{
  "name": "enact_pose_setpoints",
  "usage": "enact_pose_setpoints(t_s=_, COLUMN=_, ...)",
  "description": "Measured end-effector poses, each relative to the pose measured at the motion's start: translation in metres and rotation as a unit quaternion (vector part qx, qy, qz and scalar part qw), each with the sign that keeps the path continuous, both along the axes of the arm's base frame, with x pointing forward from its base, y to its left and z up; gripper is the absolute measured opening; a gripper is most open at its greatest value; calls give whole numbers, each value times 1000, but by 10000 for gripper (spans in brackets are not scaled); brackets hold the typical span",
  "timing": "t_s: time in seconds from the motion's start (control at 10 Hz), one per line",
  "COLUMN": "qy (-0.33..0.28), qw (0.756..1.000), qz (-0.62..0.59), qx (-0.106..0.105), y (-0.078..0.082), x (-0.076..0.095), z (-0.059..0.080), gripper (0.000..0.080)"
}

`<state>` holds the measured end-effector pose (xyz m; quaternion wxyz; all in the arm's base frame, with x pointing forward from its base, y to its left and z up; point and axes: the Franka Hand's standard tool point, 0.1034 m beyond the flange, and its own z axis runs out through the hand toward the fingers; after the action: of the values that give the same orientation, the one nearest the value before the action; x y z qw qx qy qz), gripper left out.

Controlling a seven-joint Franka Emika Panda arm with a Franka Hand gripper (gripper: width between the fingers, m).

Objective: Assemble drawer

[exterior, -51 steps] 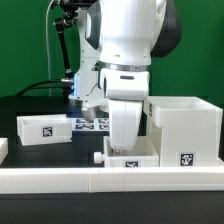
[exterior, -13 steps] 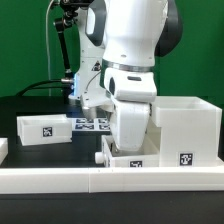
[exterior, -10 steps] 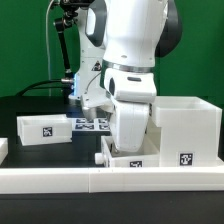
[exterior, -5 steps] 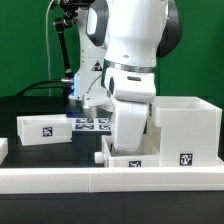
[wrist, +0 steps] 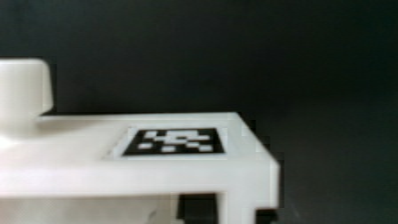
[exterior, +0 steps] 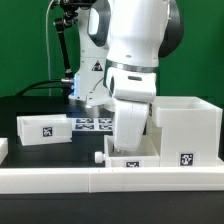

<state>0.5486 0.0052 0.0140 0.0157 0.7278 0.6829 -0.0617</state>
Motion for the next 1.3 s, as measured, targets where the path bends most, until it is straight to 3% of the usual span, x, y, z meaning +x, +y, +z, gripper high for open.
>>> enact_pose_setpoints(t_s=1.3, qy=-3, qw=1000, qz=16, qx=2, y=-1, x=-1, z=-2, gripper=42)
